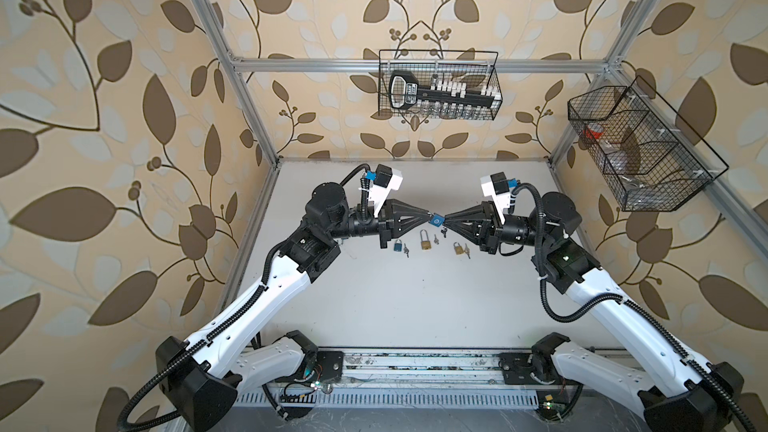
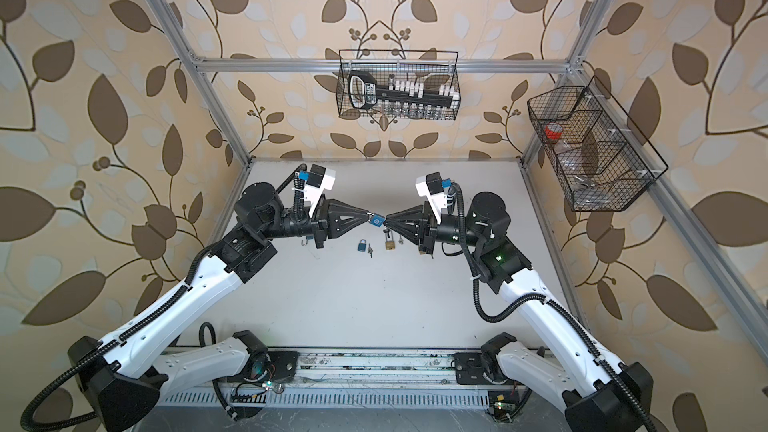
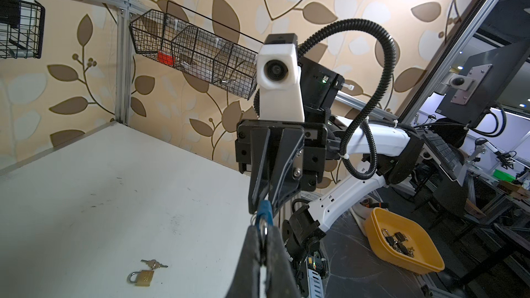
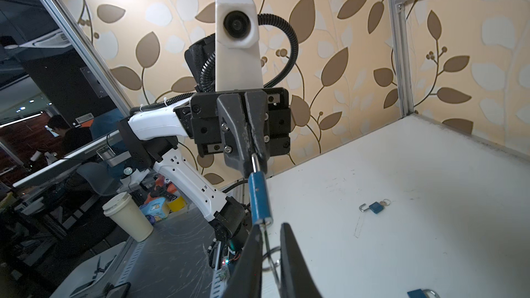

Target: Lock with the key

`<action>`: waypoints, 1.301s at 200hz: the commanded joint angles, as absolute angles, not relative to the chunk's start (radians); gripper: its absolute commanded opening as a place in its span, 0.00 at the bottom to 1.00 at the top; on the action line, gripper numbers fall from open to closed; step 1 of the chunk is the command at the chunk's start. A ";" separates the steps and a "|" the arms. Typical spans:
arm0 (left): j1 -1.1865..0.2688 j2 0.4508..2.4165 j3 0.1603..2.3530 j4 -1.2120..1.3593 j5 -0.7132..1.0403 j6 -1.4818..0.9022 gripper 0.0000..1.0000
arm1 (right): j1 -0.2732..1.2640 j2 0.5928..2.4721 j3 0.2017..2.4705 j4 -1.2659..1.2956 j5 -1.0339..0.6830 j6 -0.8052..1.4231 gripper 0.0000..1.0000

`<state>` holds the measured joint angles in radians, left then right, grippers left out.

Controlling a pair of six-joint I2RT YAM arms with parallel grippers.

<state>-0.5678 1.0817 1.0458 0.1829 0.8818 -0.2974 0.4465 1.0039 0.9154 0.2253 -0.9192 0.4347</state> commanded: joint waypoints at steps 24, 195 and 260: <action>-0.558 1.060 1.073 0.218 0.883 -0.293 0.00 | 0.442 0.985 0.896 0.247 -0.937 0.431 0.00; -0.368 1.162 1.337 -0.716 0.699 0.129 0.00 | 0.427 0.898 0.608 0.317 -0.391 0.453 0.00; -0.368 1.347 1.303 -0.977 0.528 0.382 0.00 | 0.426 0.943 0.504 0.310 -0.327 0.470 0.00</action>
